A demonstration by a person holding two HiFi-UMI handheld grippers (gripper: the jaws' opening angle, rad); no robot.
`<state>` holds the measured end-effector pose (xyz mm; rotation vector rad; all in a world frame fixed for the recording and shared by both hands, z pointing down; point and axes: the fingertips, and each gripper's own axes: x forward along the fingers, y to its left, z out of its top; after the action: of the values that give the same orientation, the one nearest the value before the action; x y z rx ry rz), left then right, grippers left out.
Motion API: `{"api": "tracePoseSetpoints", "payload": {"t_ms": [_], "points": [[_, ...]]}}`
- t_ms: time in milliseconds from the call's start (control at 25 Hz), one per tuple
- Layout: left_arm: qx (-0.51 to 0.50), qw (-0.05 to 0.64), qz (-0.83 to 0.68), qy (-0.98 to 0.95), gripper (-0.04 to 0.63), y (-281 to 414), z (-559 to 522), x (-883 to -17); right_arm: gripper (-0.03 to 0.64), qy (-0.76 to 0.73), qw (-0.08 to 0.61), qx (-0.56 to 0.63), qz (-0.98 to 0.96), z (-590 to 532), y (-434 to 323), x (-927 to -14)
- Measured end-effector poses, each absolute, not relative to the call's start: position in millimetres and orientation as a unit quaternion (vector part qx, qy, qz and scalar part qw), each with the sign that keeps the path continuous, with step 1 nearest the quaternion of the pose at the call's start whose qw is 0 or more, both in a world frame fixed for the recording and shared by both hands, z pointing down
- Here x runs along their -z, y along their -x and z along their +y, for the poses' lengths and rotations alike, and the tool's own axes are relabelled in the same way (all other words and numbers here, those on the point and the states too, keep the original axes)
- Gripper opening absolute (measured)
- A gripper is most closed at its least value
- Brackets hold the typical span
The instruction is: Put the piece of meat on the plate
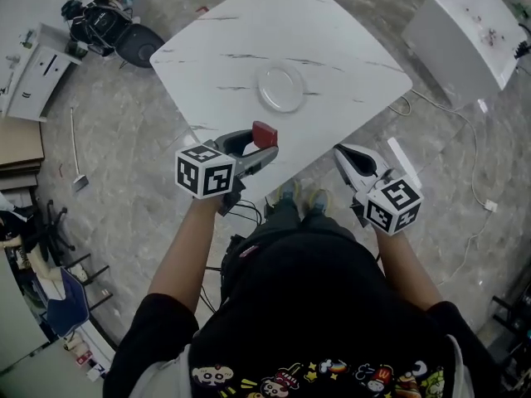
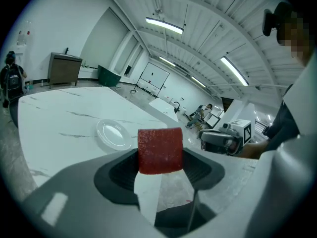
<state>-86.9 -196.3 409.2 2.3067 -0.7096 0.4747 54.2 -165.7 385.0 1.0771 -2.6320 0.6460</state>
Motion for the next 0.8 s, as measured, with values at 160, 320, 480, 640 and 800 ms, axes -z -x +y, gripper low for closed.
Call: {"api": "tracePoseSetpoints", "payload": {"t_ms": [160, 320, 480, 640, 800], "points": [[-0.206, 0.334, -0.248, -0.886, 0.39, 88.5, -224.5, -429.7, 0.025, -0.4, 0.115, -0.238, -0.878, -169.7, -58.1, -394.9], [-0.24, 0.321, -0.23, -0.887, 0.39, 86.3, -257.7, -452.3, 0.026, -0.424, 0.121, -0.257, -0.86, -174.8, -63.0, -407.5], [-0.276, 0.309, -0.217, -0.884, 0.39, 81.4, -292.6, -474.3, 0.025, -0.438, 0.132, -0.275, -0.846, -177.5, -68.8, -421.0], [-0.326, 0.286, -0.21, -0.876, 0.39, 78.1, -321.5, -498.3, 0.026, -0.45, 0.136, -0.292, -0.833, -179.9, -75.9, -432.9], [-0.384, 0.247, -0.204, -0.866, 0.39, 74.7, -346.1, -524.7, 0.026, -0.458, 0.139, -0.305, -0.823, -180.9, -81.1, -445.0]]}}
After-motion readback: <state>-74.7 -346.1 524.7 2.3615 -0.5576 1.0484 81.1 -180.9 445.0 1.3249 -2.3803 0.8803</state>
